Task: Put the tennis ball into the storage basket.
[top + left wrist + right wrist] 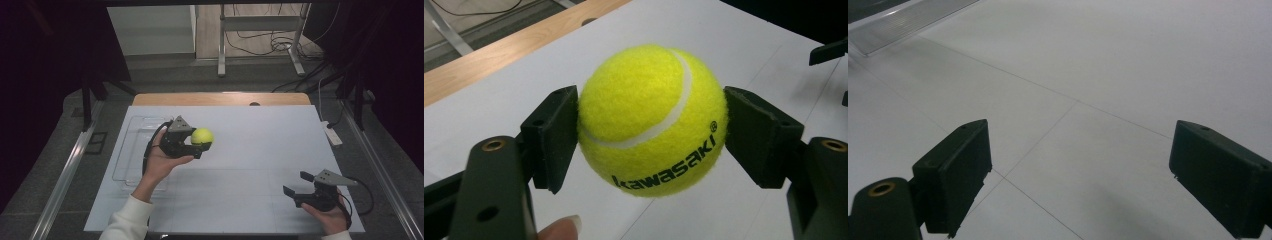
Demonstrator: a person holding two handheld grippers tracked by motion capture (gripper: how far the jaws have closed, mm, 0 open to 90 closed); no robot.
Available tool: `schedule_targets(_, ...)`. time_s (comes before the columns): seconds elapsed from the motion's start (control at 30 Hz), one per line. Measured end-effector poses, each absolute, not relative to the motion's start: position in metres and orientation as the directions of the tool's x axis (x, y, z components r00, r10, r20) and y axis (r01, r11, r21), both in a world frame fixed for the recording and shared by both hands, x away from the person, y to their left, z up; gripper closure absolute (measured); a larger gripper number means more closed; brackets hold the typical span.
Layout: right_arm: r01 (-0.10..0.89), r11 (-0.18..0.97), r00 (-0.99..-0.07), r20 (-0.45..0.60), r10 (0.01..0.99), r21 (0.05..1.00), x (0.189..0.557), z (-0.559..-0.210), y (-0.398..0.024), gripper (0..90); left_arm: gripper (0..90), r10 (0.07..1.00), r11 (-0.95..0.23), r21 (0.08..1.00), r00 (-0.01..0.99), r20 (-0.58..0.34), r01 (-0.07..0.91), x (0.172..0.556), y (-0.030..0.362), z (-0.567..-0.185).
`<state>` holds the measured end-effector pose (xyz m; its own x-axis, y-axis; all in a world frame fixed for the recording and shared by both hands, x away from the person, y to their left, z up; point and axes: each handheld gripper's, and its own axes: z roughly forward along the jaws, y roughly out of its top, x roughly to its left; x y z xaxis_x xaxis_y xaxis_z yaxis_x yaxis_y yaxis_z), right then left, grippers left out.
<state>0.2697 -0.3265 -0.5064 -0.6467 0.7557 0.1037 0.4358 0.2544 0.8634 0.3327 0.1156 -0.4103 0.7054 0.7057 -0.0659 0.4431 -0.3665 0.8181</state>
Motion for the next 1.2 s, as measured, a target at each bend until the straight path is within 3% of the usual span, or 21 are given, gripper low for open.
schedule_targets(1.2, 0.437, 0.255, -0.646, 0.104, 0.757, 0.863, 0.270, -0.506, -0.327, 10.0, 26.5, 0.776, -0.279, 0.847, 0.625, -0.078, 0.452, 0.338, 0.153, -0.402)
